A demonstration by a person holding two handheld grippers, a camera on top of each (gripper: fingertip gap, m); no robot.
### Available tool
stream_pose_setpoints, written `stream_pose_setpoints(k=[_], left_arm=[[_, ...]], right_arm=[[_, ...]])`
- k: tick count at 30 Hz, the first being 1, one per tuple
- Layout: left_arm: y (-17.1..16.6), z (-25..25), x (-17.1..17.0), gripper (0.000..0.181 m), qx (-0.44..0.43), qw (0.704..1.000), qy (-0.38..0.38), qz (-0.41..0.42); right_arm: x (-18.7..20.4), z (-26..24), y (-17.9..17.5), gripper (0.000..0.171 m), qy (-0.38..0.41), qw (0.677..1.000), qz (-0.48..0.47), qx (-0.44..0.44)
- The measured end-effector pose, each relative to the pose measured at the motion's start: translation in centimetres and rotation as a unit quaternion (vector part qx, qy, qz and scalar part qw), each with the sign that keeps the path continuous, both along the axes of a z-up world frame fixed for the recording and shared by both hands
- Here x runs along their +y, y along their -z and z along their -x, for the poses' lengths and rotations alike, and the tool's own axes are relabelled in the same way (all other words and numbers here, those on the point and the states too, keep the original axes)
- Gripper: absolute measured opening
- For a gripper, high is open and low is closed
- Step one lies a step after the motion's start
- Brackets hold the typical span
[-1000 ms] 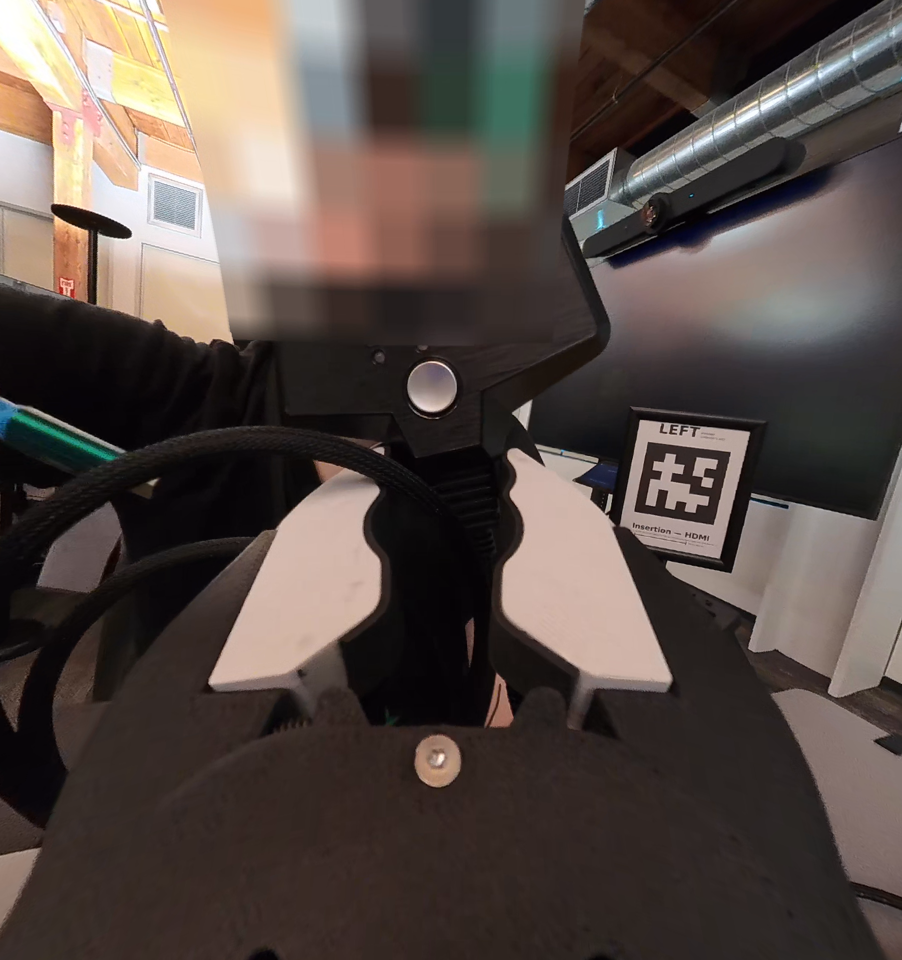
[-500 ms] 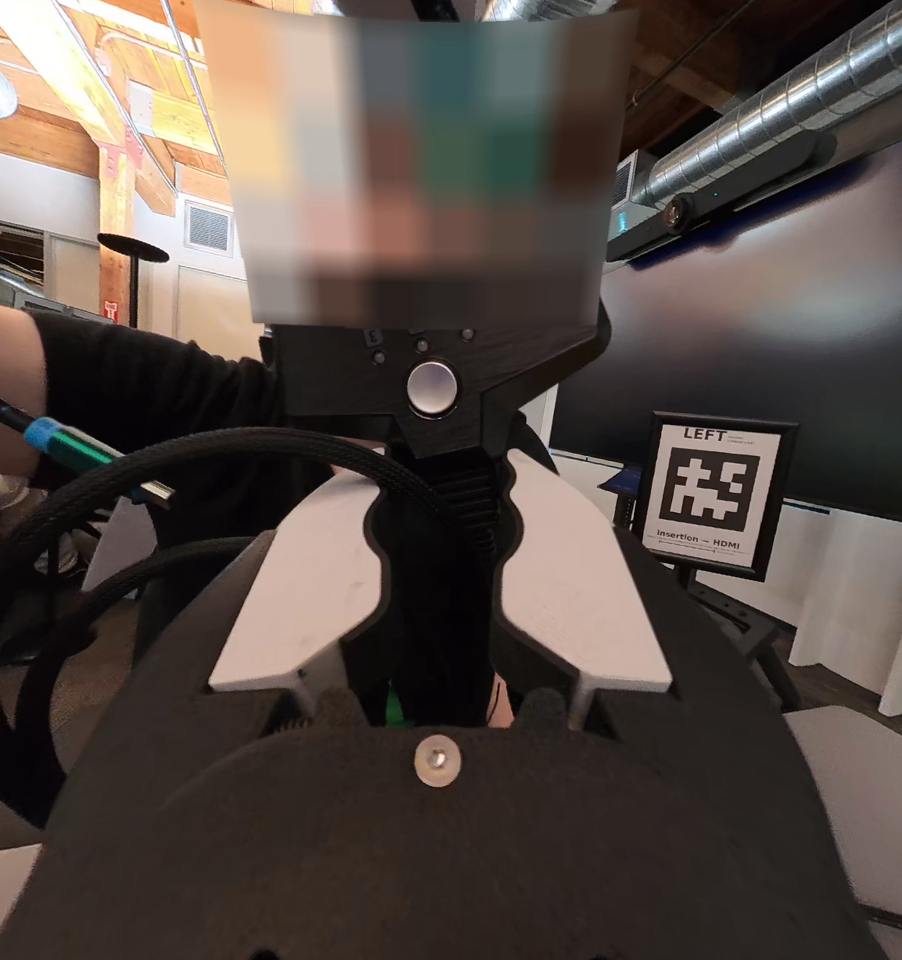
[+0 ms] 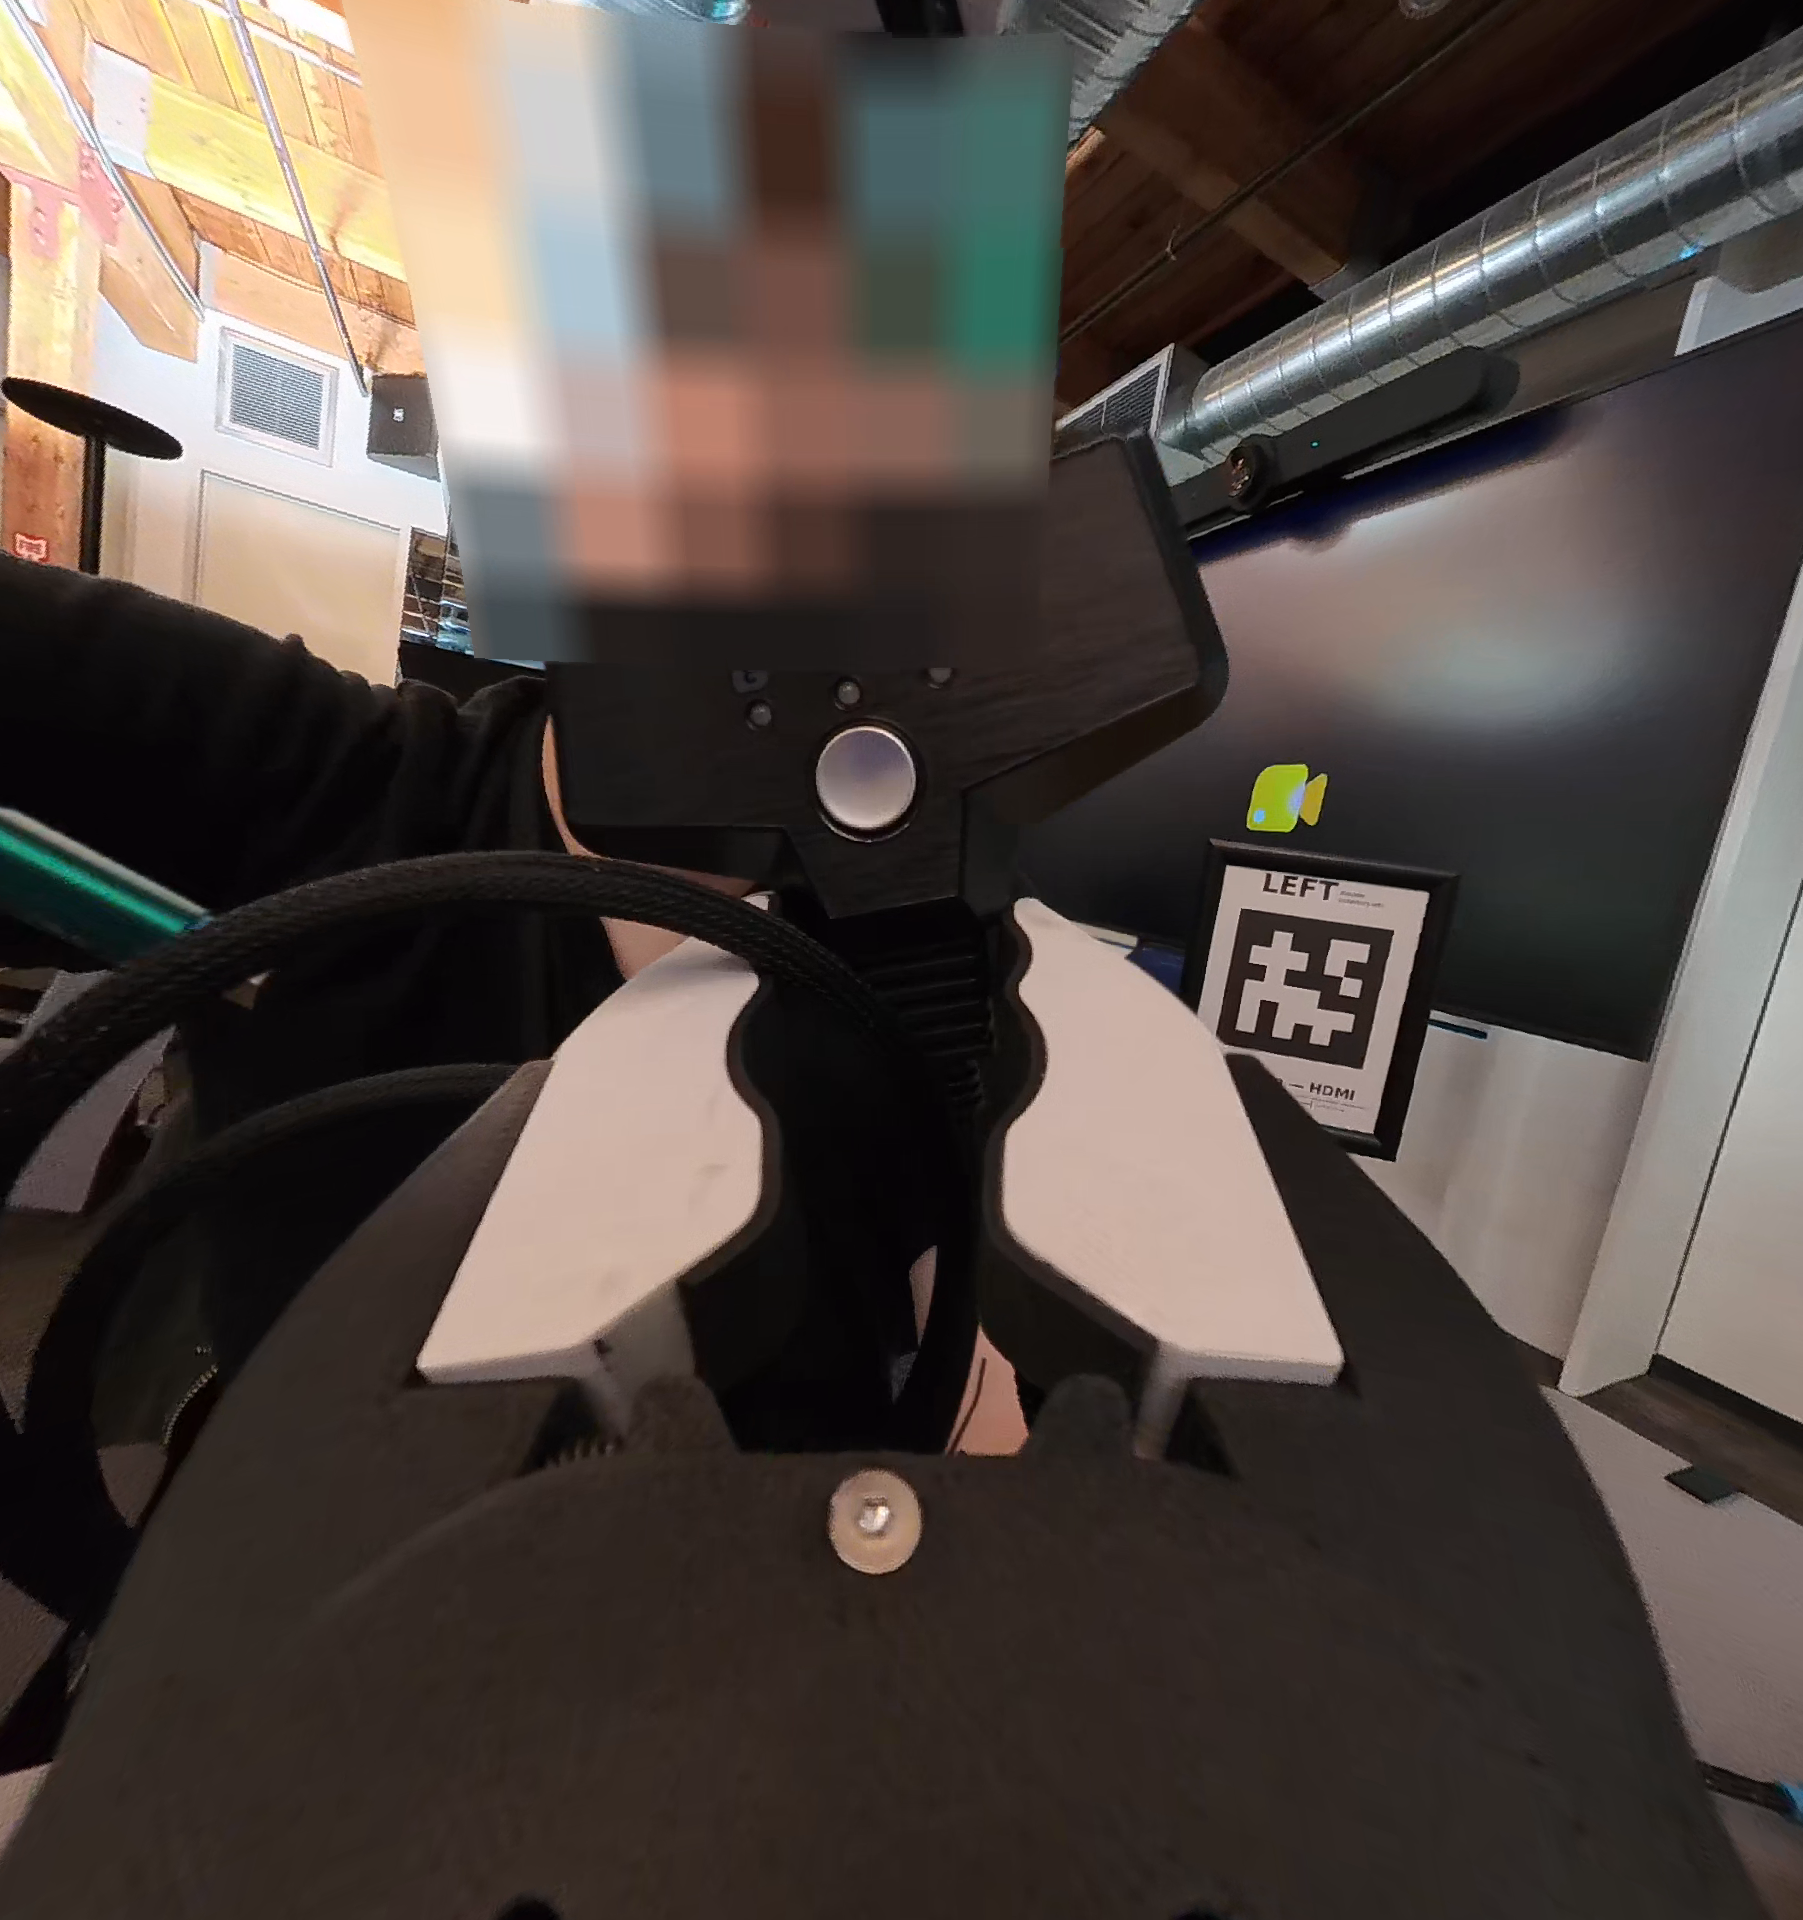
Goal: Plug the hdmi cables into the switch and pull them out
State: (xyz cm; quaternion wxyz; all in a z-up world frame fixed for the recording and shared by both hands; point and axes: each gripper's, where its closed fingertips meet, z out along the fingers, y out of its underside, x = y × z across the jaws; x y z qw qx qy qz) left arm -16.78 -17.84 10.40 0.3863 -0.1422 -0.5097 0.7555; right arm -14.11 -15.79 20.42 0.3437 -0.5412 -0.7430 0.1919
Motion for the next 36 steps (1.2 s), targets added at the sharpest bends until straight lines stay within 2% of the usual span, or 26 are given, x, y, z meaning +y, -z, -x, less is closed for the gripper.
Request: stream_pose_setpoints(k=[1,9,16,24,33,36], left_arm=[[0.0,0.0,-0.1,0.036,-0.002,1.0,0.001,-0.001],[-0.1,0.4,0.1,0.037,-0.015,1.0,-0.012,-0.002],[0.1,0.1,-0.4,0.036,-0.013,1.0,-0.019,-0.012],[0.5,0.0,-0.9,0.035,-0.021,0.999,-0.027,-0.028],[0.0,-0.6,0.2,0.036,-0.022,0.998,-0.064,0.003],[0.1,-0.8,0.2,0.036,-0.019,0.997,-0.068,0.002]], right_arm=[[0.0,0.0,0.0,0.008,0.002,1.0,0.007,0.004],[1.6,-0.6,0.3,0.009,0.064,0.998,-0.002,0.012],[1.2,-0.6,0.1,0.008,0.057,0.997,0.022,0.042],[1.2,-0.7,2.3,0.008,0.052,0.999,-0.003,-0.01],[1.5,-1.7,0.2,0.008,0.066,0.997,-0.041,0.025],[0.5,-2.0,-0.8,0.008,0.035,0.998,-0.038,0.045]])
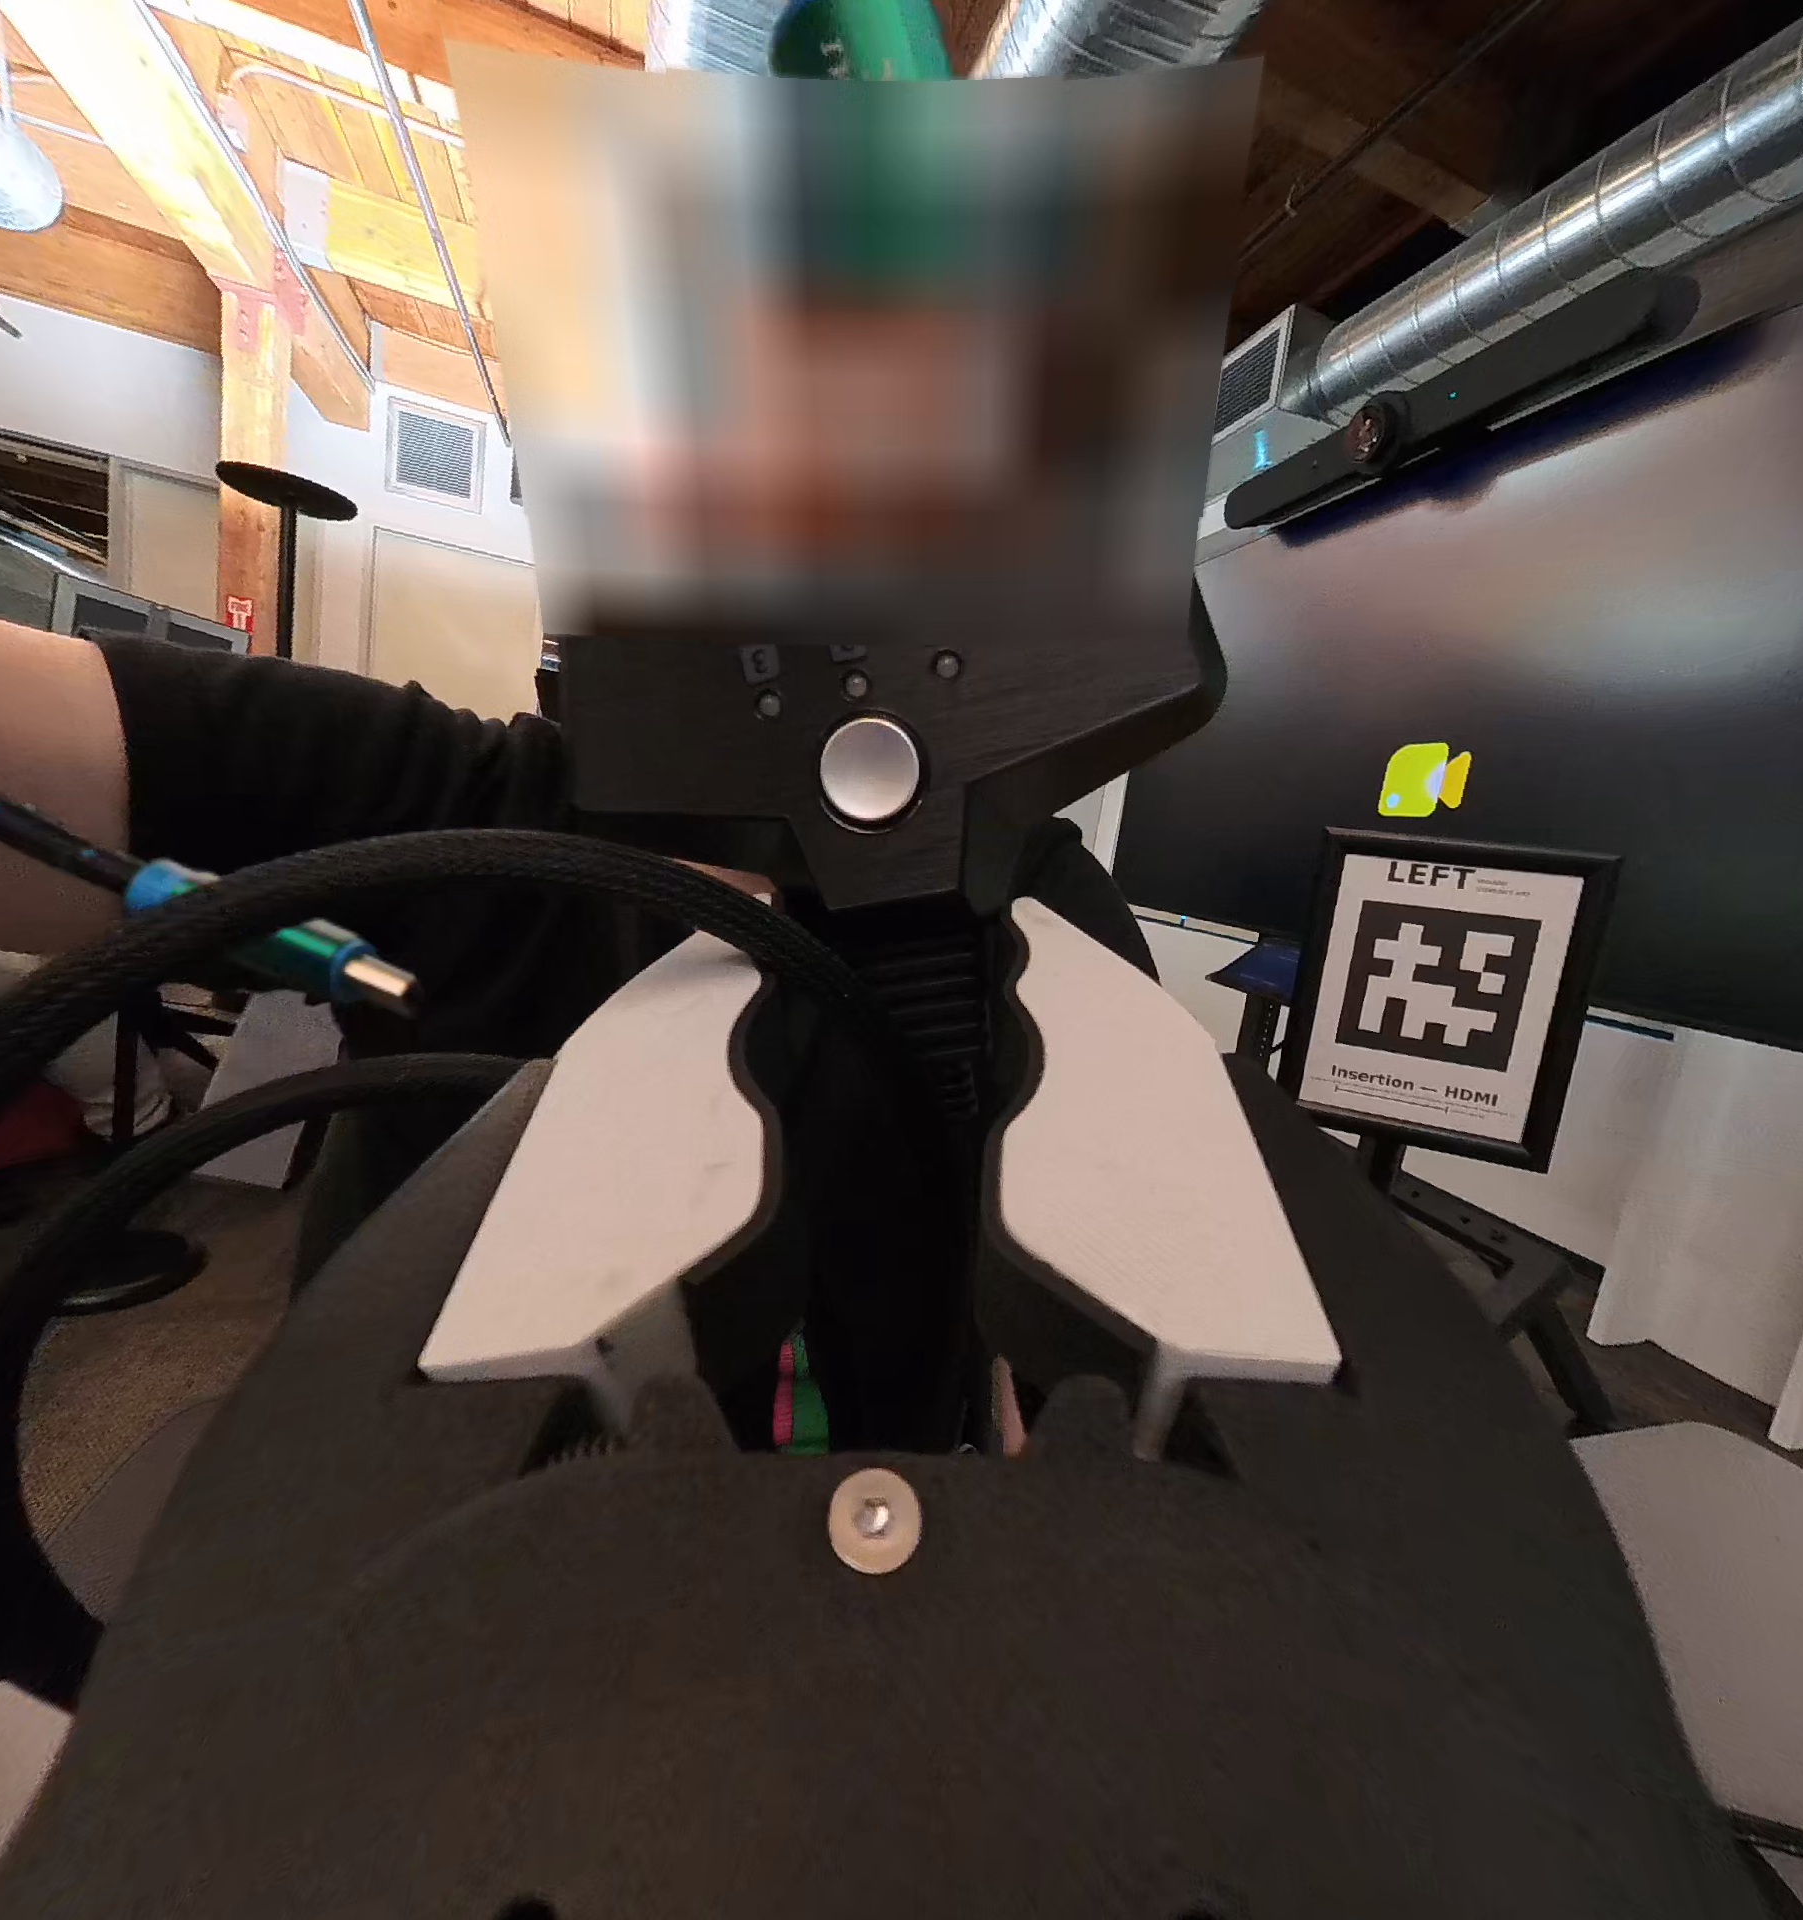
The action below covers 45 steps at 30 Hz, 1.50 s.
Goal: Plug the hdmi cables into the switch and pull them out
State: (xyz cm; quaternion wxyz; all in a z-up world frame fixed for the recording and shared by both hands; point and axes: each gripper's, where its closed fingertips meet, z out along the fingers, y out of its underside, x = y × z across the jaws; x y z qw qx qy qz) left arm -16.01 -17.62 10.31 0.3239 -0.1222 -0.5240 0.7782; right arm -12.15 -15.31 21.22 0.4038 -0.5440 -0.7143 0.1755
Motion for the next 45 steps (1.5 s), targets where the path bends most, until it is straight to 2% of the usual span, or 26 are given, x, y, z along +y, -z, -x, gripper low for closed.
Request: stream_pose_setpoints(k=[4,8,32,45], left_arm=[[0.1,-0.2,-0.3,0.036,0.004,1.0,-0.001,-0.005],[0.1,-0.4,-0.3,0.036,0.008,1.0,-0.002,-0.004],[0.3,-0.7,-0.6,0.035,0.02,1.0,0.007,-0.012],[1.0,-2.5,-0.6,0.035,0.056,0.998,0.013,-0.005]], right_arm=[[-1.6,0.5,0.2,0.008,-0.044,0.999,0.024,-0.004],[-1.8,1.3,1.0,0.008,-0.055,0.998,0.021,-0.023],[-0.8,1.1,1.3,0.008,-0.047,0.997,-0.005,-0.058],[-0.3,-0.9,2.4,0.008,-0.004,0.994,0.031,-0.1]])
